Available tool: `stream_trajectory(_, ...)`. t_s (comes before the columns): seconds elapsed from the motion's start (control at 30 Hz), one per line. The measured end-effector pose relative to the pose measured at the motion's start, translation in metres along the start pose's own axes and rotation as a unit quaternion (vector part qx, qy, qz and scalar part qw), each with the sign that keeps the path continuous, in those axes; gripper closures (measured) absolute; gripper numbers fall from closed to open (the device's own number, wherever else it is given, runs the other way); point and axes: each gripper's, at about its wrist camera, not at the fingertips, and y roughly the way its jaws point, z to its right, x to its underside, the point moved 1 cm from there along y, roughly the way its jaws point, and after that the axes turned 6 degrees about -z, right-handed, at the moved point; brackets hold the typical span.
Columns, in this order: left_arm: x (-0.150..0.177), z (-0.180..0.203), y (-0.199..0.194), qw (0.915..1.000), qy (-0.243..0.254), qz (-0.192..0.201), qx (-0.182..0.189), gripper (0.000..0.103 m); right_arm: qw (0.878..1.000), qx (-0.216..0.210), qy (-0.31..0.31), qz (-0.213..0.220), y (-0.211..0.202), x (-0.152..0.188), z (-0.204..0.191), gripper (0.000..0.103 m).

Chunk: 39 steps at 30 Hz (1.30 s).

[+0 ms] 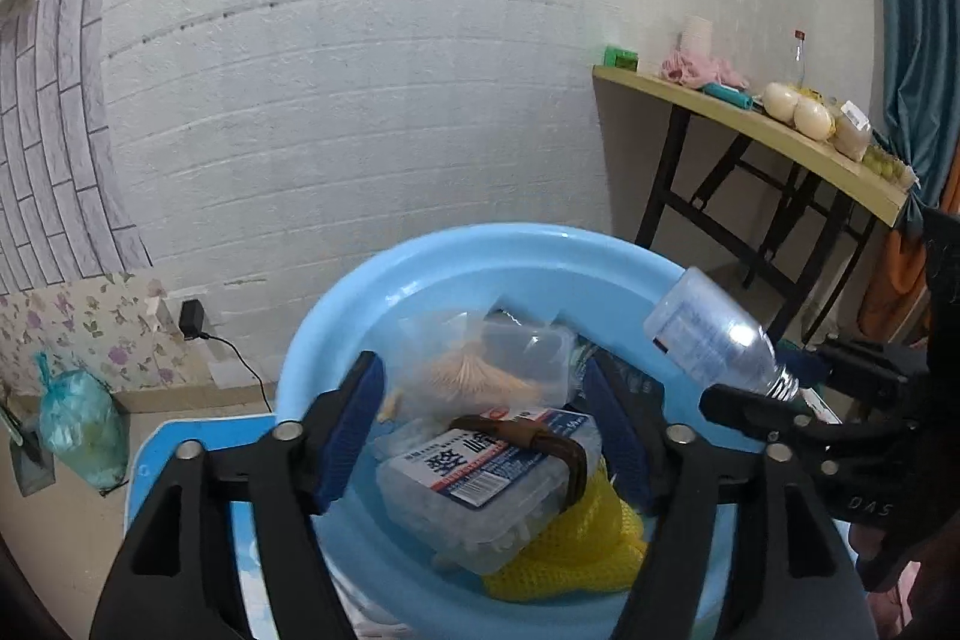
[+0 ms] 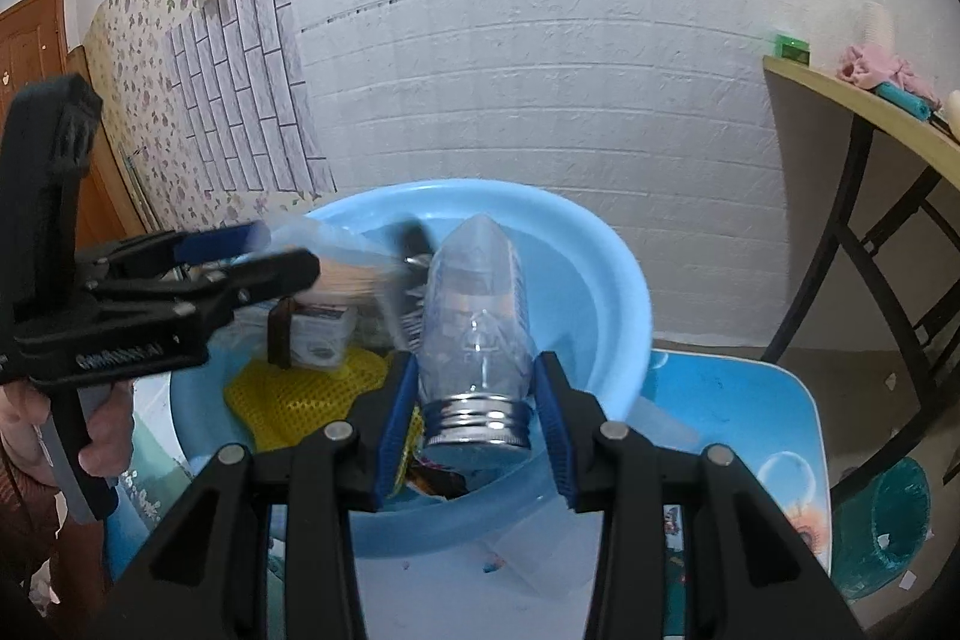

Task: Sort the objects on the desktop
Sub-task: 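Lift the toothpick box and glass jar into the basin and release both, then grasp the white plastic hooks with the left tool while the right tool grasps the green pouch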

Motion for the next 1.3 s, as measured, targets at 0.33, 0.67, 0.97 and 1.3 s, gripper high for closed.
stream_trajectory(0.33,0.023,-0.021,-0.036,0.9991,-0.017,0.007,-0.037,0.018,1.0,-0.009,0.007,-0.01,-0.008,0.005,-0.008,0.052)
stream_trajectory(0.67,0.079,-0.063,-0.066,0.9928,-0.084,-0.03,-0.081,0.005,1.0,-0.002,0.025,0.001,-0.038,0.028,-0.012,0.05)
stream_trajectory(0.97,0.12,-0.082,-0.069,0.9838,-0.133,-0.075,-0.094,0.005,0.999,0.015,0.042,-0.017,-0.049,0.056,-0.014,0.05)
stream_trajectory(1.3,0.135,-0.07,-0.067,0.9862,-0.094,-0.094,-0.099,0.005,0.996,0.035,0.066,-0.04,-0.055,0.085,0.002,0.05)
